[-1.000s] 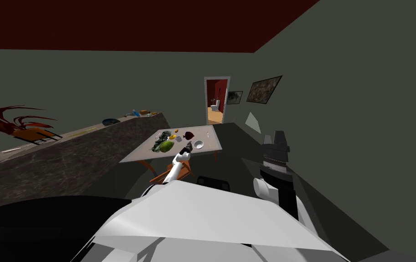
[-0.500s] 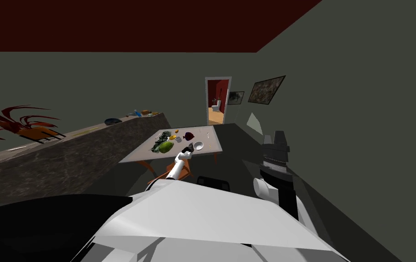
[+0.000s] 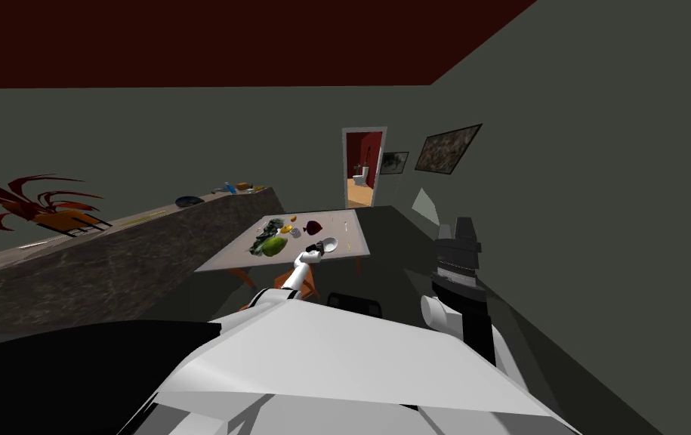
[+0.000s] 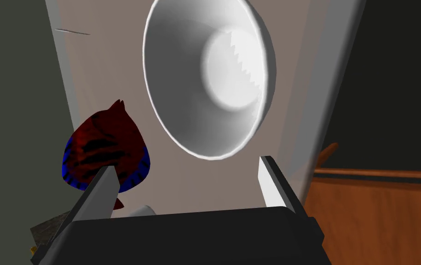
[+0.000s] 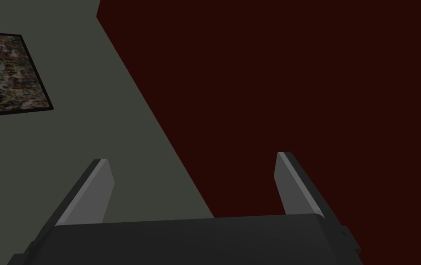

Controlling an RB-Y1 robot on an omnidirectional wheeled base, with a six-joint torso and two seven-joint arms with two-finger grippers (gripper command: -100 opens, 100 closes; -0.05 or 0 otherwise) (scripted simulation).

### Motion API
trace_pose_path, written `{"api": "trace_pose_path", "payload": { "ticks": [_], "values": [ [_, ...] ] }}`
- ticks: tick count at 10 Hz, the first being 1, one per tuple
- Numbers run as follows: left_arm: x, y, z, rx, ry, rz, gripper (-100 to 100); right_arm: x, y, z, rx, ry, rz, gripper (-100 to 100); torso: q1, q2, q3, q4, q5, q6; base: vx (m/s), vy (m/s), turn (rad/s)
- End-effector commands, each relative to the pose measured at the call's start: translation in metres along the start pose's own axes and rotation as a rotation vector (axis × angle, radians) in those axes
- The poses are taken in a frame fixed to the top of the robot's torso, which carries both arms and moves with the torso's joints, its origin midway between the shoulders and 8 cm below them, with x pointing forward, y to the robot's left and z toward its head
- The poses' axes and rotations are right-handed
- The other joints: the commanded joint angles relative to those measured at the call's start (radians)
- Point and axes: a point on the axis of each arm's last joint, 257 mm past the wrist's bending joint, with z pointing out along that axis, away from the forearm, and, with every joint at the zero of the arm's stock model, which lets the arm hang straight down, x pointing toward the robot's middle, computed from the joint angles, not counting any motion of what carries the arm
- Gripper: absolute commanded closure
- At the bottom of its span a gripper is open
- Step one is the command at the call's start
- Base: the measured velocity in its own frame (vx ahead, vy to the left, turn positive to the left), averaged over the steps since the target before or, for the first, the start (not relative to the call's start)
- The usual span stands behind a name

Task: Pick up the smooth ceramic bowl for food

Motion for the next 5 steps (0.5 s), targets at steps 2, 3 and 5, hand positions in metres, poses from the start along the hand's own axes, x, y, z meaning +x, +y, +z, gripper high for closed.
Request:
{"api": "trace_pose_path", "payload": {
  "ticks": [2,3,5],
  "values": [
    [0.005,0.021,0.005,-0.076,-0.002,-0.003,-100,0.000,0.000,0.000,0.000,0.000,0.000,0,0.000,-0.001,0.000,0.000,0.000,0.000,0.087,-0.024,0.036],
    [0.009,0.029,0.007,-0.110,0.000,-0.004,-100,0.000,0.000,0.000,0.000,0.000,0.000,0,0.000,0.000,0.000,0.000,0.000,0.000,0.076,-0.009,0.031],
    [0.011,0.046,0.008,-0.159,-0.003,-0.005,-100,0.000,0.000,0.000,0.000,0.000,0.000,0,0.001,0.002,0.001,0.000,0.000,0.000,0.058,-0.009,0.021]
  ]
}}
